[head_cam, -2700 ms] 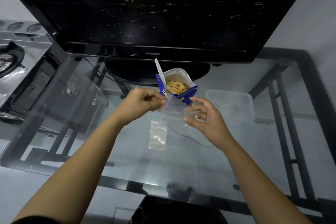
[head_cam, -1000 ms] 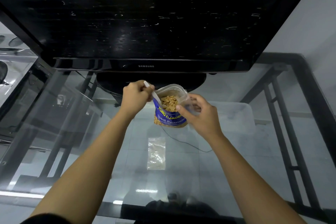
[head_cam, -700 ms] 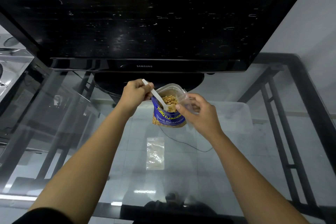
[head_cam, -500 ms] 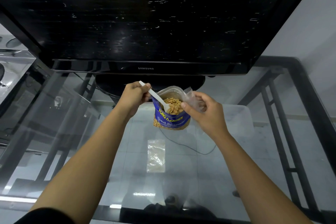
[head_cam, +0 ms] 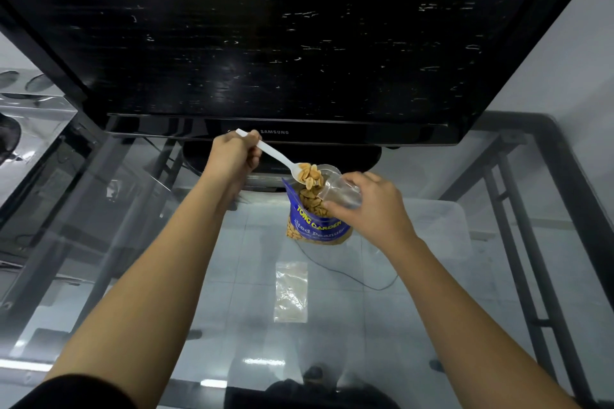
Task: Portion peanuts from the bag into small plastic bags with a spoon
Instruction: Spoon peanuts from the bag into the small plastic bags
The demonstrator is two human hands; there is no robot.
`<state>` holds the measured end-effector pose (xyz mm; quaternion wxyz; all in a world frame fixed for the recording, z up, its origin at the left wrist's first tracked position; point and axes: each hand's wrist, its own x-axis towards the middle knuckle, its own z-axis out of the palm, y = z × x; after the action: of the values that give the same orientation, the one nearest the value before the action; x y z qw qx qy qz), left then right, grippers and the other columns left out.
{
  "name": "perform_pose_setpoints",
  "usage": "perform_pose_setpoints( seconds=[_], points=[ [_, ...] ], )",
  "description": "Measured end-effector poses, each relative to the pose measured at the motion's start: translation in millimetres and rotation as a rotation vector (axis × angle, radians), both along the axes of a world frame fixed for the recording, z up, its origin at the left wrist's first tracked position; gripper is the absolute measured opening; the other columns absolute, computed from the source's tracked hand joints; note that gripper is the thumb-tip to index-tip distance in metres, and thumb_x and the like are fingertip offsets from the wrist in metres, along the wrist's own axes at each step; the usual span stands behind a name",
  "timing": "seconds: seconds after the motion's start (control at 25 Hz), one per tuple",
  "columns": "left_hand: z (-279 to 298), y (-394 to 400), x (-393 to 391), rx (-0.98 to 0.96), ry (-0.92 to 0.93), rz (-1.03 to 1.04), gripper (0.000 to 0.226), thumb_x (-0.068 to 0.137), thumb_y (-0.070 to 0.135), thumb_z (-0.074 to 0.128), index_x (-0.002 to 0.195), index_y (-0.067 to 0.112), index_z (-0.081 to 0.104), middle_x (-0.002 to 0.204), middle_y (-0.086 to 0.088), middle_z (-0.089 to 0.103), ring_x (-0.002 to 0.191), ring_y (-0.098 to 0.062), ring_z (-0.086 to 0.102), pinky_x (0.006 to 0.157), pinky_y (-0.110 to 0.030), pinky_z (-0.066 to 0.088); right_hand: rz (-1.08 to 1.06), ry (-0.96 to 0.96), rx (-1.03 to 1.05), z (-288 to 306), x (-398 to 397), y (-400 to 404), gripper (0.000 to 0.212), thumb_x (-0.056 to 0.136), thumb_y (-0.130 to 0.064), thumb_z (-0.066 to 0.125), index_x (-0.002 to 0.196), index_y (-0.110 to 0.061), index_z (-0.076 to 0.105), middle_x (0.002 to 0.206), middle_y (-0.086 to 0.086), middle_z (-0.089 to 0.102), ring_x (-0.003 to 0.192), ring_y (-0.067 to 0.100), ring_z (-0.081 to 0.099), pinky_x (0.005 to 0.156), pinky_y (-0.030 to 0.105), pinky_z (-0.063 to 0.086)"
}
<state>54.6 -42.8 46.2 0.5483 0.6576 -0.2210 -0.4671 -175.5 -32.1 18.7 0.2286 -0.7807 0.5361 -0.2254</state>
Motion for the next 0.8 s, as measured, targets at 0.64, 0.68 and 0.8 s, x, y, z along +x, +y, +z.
perform_pose_setpoints(
  seconds=[0.64,0.68,0.8],
  points=[
    [73.3,7.1,-28.9,-0.344,-0.608,0.034,0.016,0.085,0.027,0.057,0.070,0.023,0.062,0.064,-0.003,0.063,0.056,-0.014,0.057,0.062,-0.033,0.048,-0.284,-0.579,0.068,-2.8,19.1,17.7,0.050,0.073,-0.041,0.074,0.116,-0.019,0.059,0.097,-0.007,0.065,0.084,0.000,0.061,0.069,0.015,0.053],
    [62.4,7.8,-28.5,-0.304,-0.519,0.020,0.018,0.086,0.024,0.058,0.069,0.025,0.061,0.063,-0.001,0.062,0.056,-0.012,0.057,0.061,-0.032,0.048,-0.314,-0.593,0.088,-2.4,13.2,17.9,0.050,0.073,-0.042,0.073,0.116,-0.019,0.059,0.097,-0.008,0.064,0.085,-0.001,0.060,0.067,0.012,0.051],
    [12.6,22.0,-46.5,-0.231,-0.789,-0.415,0.013,0.090,0.022,0.058,0.079,0.022,0.065,0.070,-0.005,0.067,0.064,-0.016,0.063,0.064,-0.033,0.052,-0.362,-0.594,0.166,-7.0,-4.8,17.6,0.051,0.074,-0.047,0.070,0.117,-0.020,0.058,0.098,-0.007,0.064,0.089,0.005,0.061,0.064,0.012,0.050]
  ],
)
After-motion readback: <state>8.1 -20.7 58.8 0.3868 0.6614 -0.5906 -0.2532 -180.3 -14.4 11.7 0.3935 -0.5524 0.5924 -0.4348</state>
